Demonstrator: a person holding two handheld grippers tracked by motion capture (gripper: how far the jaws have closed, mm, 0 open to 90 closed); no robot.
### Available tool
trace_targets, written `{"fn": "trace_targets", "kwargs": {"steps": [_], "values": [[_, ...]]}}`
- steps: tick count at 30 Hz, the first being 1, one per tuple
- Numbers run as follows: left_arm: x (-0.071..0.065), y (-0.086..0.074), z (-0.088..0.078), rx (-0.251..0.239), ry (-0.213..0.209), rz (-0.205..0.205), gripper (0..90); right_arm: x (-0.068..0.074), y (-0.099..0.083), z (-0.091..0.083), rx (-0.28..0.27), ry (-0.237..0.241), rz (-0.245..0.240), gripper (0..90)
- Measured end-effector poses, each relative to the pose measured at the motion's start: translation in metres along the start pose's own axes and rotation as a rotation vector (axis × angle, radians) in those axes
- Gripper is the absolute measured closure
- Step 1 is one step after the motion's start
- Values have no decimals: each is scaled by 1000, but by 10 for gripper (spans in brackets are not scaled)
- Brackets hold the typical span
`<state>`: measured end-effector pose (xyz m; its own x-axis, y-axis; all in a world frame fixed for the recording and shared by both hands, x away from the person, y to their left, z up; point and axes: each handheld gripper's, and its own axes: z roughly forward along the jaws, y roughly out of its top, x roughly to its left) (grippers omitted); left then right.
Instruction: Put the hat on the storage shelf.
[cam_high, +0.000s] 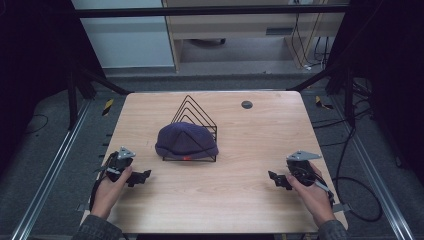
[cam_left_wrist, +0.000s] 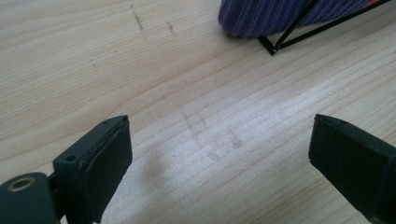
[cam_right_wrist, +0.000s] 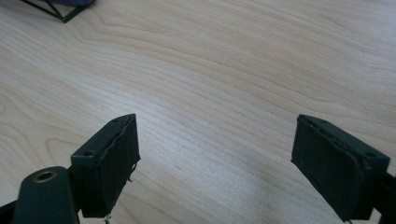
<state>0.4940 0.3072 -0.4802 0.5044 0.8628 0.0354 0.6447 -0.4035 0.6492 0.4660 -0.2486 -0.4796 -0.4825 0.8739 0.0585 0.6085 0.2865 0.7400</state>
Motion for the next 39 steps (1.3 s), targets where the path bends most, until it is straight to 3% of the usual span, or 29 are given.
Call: {"fn": "trace_targets", "kwargs": {"steps": [6, 12, 16, 20, 23, 26, 30, 32, 39], "values": [[0, -2, 4, 38, 1, -11, 56, -7, 1, 14, 6, -35, 67, 144], [-1, -3, 9, 77, -3, -10, 53, -16, -1, 20, 15, -76, 88, 129], [-3, -5, 13, 105, -14, -13, 28, -20, -6, 16, 3, -73, 118, 119], [-2, -5, 13, 110, -9, -2, 4, -16, -11, 14, 19, -58, 146, 110], [-2, -5, 14, 104, -12, -5, 0, -11, -10, 14, 20, -52, 142, 86], [-3, -6, 14, 99, -13, -12, 0, -10, -14, 18, 67, -50, 125, 70], [-2, -6, 14, 100, -11, -8, 0, -7, -18, 19, 50, -90, 92, 62], [-3, -6, 14, 100, -10, -12, 0, 0, -22, 21, 39, -127, 39, 46], [-3, -6, 14, 103, -11, -15, 0, 4, -27, 20, 13, -127, 33, 42]]}}
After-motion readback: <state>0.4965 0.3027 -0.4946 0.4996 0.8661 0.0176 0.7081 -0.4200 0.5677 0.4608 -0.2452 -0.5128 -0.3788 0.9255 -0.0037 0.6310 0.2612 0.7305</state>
